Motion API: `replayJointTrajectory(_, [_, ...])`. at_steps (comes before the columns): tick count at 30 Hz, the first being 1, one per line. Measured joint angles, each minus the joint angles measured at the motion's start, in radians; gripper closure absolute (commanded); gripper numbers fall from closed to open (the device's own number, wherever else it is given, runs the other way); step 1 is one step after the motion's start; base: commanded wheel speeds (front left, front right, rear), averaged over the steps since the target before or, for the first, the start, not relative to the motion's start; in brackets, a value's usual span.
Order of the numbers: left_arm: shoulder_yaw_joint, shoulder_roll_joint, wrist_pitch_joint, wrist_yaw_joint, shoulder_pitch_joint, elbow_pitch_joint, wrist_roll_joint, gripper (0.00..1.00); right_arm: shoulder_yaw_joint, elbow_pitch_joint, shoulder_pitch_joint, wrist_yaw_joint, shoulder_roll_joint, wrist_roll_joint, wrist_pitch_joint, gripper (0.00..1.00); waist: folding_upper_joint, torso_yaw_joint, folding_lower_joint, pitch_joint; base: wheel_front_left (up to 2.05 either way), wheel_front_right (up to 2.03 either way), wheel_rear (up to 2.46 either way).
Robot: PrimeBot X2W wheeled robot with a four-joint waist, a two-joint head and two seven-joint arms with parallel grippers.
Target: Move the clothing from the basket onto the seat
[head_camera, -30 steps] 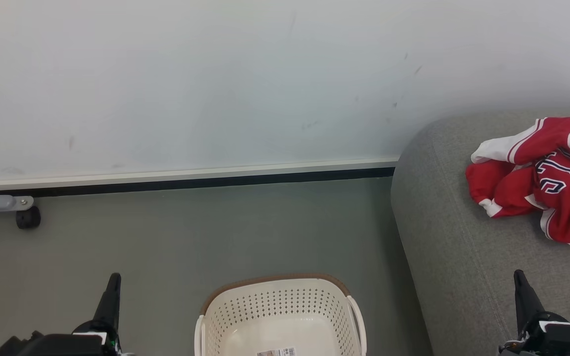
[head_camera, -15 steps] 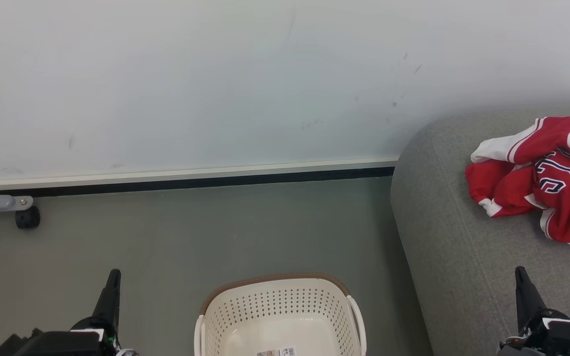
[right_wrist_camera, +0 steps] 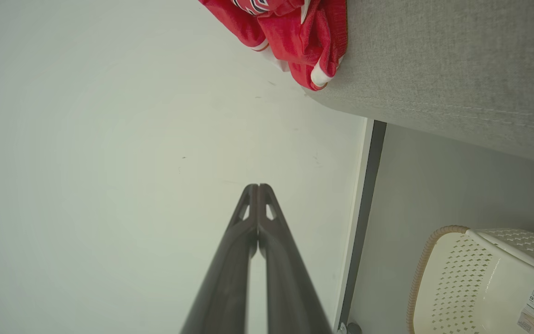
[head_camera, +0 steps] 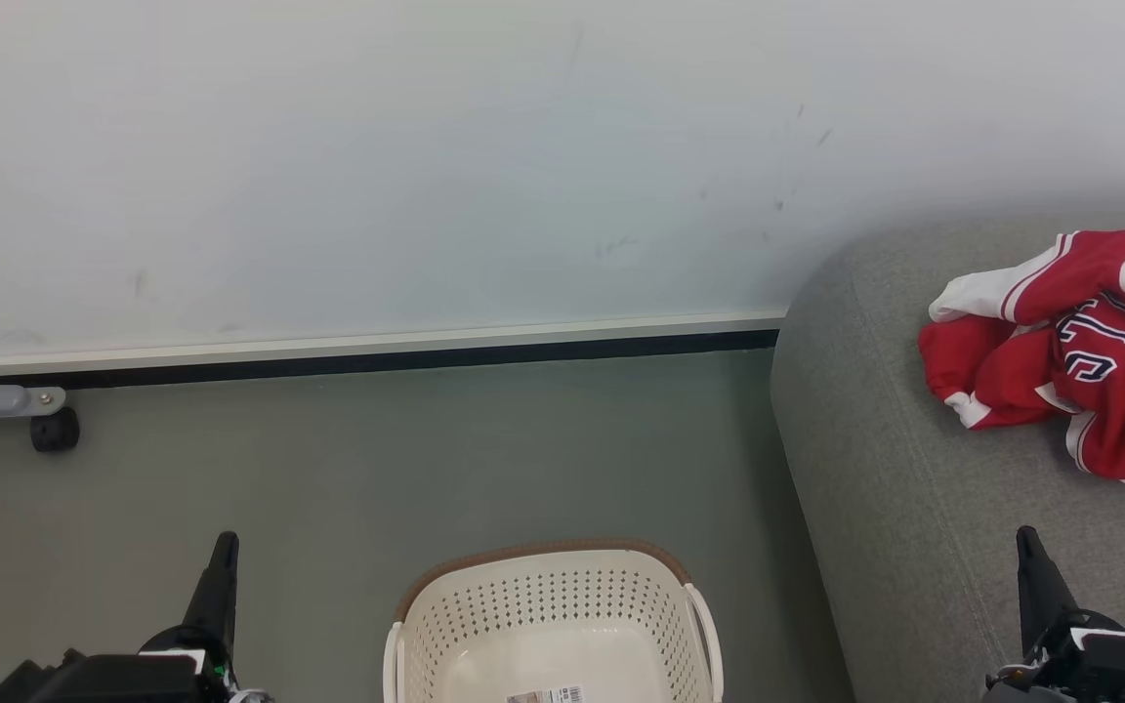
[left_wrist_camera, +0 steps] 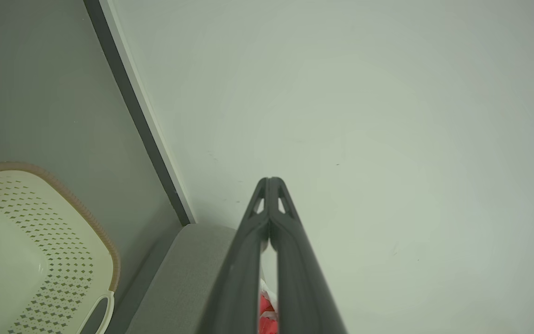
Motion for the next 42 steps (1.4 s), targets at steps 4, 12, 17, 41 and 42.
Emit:
replayJointTrajectory(4, [0.0,0.0,0.0,0.0,0.0,0.0,0.0,1.0,0.0,0.0,0.0,0.0,0.0,0.0,0.0,1.0,0.0,0.0,0.0,0.0,0.0,0.0,0.0])
replayJointTrajectory(12, [0.0,0.0,0.0,0.0,0.0,0.0,0.0,1.0,0.0,0.0,0.0,0.0,0.0,0.0,0.0,1.0,0.0,0.0,0.0,0.0,0.0,0.0,0.0])
replayJointTrajectory(17, [0.0,0.0,0.0,0.0,0.0,0.001,0.0,1.0,0.0,0.0,0.0,0.001,0.0,0.0,0.0,1.0,0.0,0.0,0.0,0.0,0.0,0.0,0.0])
replayJointTrajectory(41, [0.0,0.0,0.0,0.0,0.0,0.001,0.0,1.0,0.0,0.0,0.0,0.001,0.0,0.0,0.0,1.0,0.0,0.0,0.0,0.0,0.0,0.0,0.0])
replayJointTrajectory(42, [0.0,0.0,0.0,0.0,0.0,0.001,0.0,1.0,0.0,0.0,0.0,0.001,0.0,0.0,0.0,1.0,0.0,0.0,0.0,0.0,0.0,0.0,0.0])
